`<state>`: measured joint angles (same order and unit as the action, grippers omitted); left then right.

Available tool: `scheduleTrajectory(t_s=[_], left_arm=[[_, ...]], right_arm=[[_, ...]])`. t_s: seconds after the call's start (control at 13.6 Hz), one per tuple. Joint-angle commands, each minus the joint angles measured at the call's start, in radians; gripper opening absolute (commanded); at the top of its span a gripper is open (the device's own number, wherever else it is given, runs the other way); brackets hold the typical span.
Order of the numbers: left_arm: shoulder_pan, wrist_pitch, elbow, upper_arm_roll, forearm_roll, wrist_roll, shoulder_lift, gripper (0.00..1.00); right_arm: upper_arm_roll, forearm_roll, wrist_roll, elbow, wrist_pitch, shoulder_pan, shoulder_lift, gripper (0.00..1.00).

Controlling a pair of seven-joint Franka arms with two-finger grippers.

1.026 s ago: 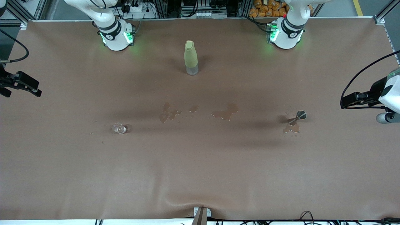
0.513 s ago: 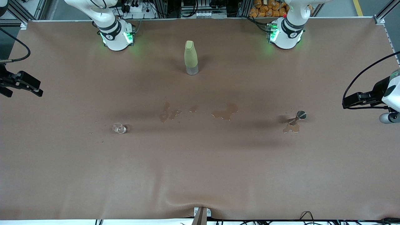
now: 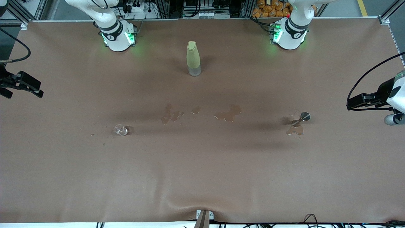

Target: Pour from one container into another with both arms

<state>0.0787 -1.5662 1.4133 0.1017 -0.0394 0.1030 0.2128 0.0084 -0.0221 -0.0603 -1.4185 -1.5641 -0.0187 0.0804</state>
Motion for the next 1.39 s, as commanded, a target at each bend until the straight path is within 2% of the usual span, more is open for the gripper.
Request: scheduleTrajectory(t_s=[0.0, 0.37, 0.73, 1.17, 1.32], left_arm=[[0.003, 0.009, -0.027, 0.003, 0.013, 0.009, 0.011, 1.0], [0.003, -0.011, -0.025, 0.003, 0.013, 0.015, 0.011, 1.0], [0.003, -0.014, -0.024, 0.003, 0.013, 0.017, 0.011, 1.0], [0.003, -0.014, -0.024, 0.003, 0.013, 0.018, 0.011, 1.0], [0.003, -0.014, -0.024, 0.003, 0.013, 0.018, 0.011, 1.0]], right_arm=[[0.002, 0.001, -0.039, 0.02, 0.026, -0.001, -0.007, 1.0], [-0.005, 0.001, -0.061, 0.007, 0.053, -0.003, -0.048, 1.0], [-0.014, 0.001, -0.194, -0.011, 0.07, -0.006, -0.076, 1.0], [-0.065, 0.004, -0.372, -0.026, 0.085, -0.004, -0.093, 1.0], [-0.094, 0.037, -0.432, -0.027, 0.091, -0.003, -0.093, 1.0]])
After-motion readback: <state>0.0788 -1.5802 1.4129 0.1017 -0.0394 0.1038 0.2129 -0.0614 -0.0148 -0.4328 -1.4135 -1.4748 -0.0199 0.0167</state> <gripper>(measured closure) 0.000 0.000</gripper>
